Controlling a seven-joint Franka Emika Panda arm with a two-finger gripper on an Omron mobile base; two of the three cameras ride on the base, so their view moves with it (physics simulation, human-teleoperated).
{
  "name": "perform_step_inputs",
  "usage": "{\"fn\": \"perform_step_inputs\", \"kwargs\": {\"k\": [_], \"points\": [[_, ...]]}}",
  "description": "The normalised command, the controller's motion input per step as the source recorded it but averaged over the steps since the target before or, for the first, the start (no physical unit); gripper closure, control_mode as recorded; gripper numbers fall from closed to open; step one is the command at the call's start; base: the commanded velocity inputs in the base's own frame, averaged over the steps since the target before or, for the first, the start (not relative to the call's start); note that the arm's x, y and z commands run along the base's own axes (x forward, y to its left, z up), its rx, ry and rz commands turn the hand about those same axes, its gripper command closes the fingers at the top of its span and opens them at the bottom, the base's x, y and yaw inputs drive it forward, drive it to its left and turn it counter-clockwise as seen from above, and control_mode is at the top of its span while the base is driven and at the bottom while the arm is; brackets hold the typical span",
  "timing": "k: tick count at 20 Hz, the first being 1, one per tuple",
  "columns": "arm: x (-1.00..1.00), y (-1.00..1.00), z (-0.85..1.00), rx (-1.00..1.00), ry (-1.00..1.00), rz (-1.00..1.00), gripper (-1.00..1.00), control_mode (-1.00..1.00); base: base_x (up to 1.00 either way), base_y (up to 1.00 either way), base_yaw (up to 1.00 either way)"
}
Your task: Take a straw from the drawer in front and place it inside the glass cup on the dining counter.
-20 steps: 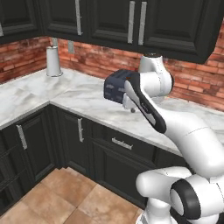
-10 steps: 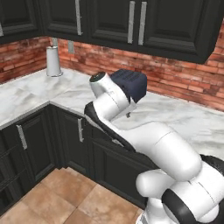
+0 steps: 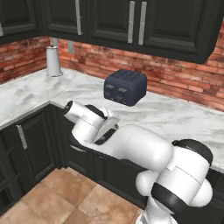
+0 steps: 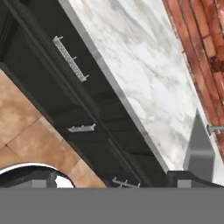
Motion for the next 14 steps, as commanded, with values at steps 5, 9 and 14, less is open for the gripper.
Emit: {"fn": "perform_step_inputs", "kwargs": {"k": [5,9,14], "points": [[0.26,0.03,-0.54,-0.26,0.0,-0.04,-1.0,-1.0,0.0,0.0,0.0],[0.27,0.0,-0.52,-0.23,0.0,-0.04,-1.0,-1.0,0.0,0.0,0.0],[0.3,0.0,-0.53,-0.21,0.0,-0.03,-1.0,-1.0,0.0,0.0,0.0]]}}
